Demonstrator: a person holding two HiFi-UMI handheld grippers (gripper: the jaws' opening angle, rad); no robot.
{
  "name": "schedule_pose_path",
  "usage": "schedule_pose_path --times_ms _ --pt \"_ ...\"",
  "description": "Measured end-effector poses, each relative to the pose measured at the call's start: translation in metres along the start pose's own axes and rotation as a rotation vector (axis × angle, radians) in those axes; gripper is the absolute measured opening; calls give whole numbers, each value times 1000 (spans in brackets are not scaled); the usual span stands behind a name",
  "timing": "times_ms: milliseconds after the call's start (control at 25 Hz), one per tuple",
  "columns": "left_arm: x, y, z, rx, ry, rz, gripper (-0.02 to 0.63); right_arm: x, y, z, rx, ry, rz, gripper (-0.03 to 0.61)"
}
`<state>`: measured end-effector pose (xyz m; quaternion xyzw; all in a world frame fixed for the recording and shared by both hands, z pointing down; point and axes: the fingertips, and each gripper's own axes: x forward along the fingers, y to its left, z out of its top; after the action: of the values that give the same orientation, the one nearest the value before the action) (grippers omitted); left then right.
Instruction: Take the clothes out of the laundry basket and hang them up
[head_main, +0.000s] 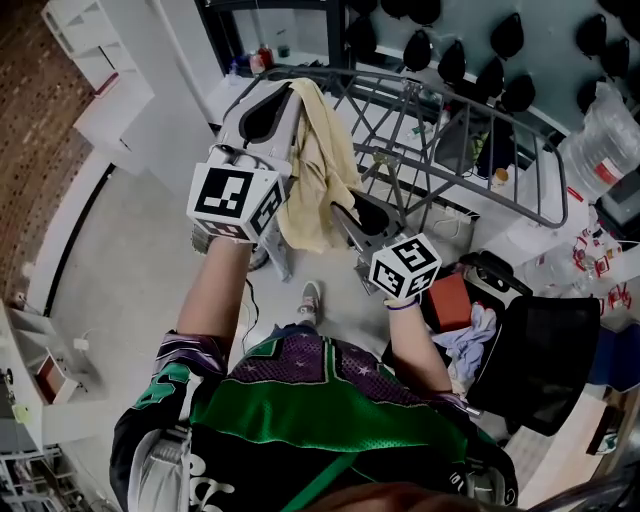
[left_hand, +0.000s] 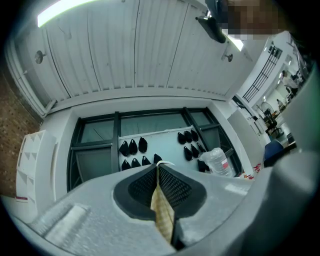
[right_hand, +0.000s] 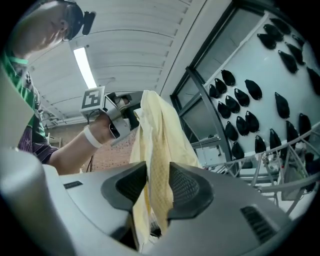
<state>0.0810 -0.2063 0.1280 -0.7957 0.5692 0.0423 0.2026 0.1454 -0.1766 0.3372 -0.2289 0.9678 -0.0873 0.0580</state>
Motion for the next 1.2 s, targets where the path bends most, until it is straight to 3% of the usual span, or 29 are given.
schedule_pose_path --times_ms 120,160,800,1200 --pt "-1 5 -4 0 8 6 28 -3 -8 6 -3 -23 -30 24" --pt "-2 8 -6 -2 12 10 28 -6 -12 9 -8 -31 -41 15" --pt "-23 32 -72 6 161 69 29 -46 -63 80 -119 -135 -178 8" --pt "-2 62 -111 37 179 1 31 -10 -86 139 -246 -159 -195 8"
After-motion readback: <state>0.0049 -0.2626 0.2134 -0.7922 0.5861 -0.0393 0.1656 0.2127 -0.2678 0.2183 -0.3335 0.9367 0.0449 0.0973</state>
